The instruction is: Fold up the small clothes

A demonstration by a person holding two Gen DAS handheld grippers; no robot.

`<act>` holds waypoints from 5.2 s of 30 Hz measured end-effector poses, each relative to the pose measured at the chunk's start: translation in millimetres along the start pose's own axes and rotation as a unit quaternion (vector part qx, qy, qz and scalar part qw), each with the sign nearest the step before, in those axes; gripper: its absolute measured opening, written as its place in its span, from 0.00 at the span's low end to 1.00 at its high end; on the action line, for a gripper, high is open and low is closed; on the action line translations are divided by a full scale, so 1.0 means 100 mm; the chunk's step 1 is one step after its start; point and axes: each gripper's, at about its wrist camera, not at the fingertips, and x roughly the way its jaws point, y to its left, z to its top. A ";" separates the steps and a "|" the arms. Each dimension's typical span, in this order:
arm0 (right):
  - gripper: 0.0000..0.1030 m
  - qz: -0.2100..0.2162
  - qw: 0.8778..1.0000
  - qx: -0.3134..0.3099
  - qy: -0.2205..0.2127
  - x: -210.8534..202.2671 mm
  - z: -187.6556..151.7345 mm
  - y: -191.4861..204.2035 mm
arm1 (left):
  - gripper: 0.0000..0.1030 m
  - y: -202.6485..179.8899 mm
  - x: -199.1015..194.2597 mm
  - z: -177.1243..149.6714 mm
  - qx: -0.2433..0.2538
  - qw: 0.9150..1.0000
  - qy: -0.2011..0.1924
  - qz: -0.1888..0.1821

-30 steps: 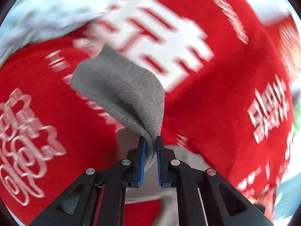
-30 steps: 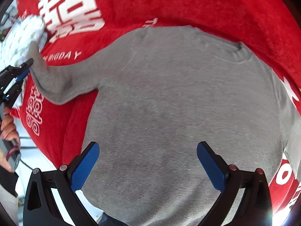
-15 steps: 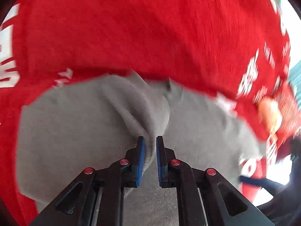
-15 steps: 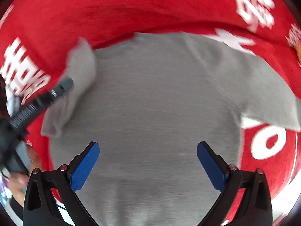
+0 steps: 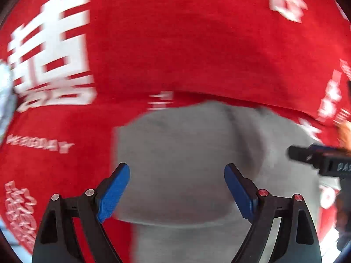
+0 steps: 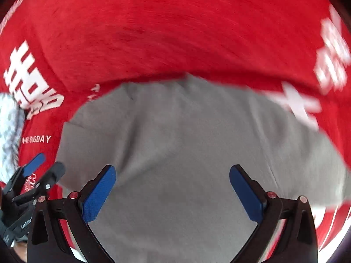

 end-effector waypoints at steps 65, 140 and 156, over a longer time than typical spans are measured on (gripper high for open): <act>0.60 0.390 0.865 0.307 0.078 0.69 -1.13 0.37 | 0.98 1.12 1.14 0.64 -0.060 0.985 0.148 -0.065; 0.40 0.051 0.959 0.277 -0.013 -0.06 -1.14 -0.97 | 0.08 0.36 0.42 -0.06 0.079 0.979 0.180 -0.056; 0.64 0.067 0.963 0.260 0.002 -0.25 -1.35 -0.41 | 0.99 0.21 0.08 -0.10 0.091 0.987 0.134 0.004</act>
